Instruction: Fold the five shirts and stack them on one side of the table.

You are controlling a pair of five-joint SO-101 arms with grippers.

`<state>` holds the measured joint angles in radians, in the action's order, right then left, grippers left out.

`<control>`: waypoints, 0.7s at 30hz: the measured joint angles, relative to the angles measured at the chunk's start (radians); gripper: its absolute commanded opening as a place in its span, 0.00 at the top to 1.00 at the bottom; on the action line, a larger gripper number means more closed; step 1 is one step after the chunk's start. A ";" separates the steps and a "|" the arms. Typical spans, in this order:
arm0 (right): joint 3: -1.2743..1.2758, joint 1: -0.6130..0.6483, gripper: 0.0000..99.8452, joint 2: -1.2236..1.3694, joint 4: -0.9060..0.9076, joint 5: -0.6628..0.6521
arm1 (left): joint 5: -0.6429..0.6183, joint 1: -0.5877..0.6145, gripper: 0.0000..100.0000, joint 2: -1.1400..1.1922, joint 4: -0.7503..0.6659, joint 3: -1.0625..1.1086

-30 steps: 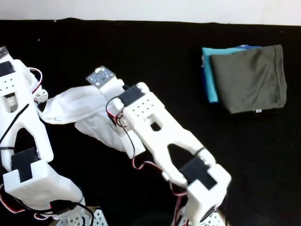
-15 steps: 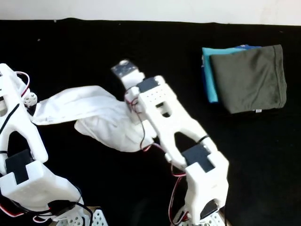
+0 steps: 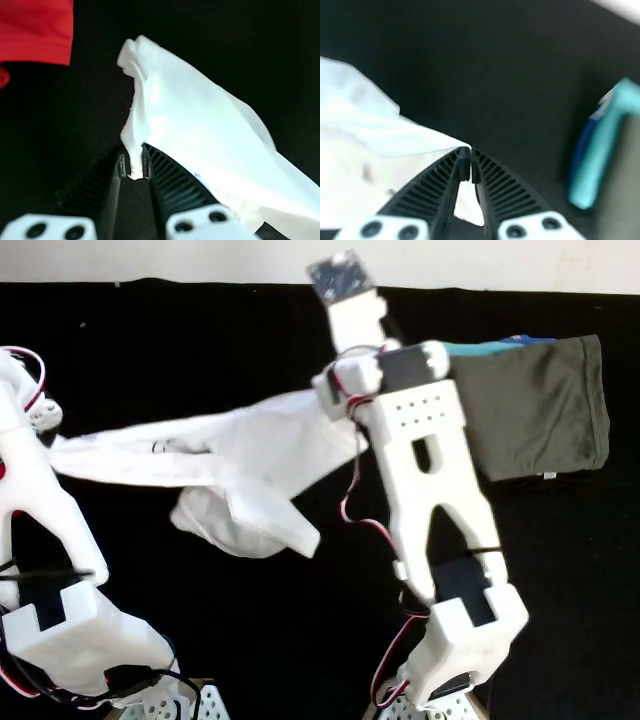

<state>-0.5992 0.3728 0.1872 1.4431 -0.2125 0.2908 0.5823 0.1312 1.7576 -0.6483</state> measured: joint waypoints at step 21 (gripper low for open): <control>-0.201 0.104 0.81 0.008 0.305 0.014 | 0.000 -0.133 0.99 -0.311 -0.087 0.325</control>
<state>-0.8002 0.4772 0.1949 1.7484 -0.1987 0.2908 0.4488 -0.1803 1.6701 -0.3230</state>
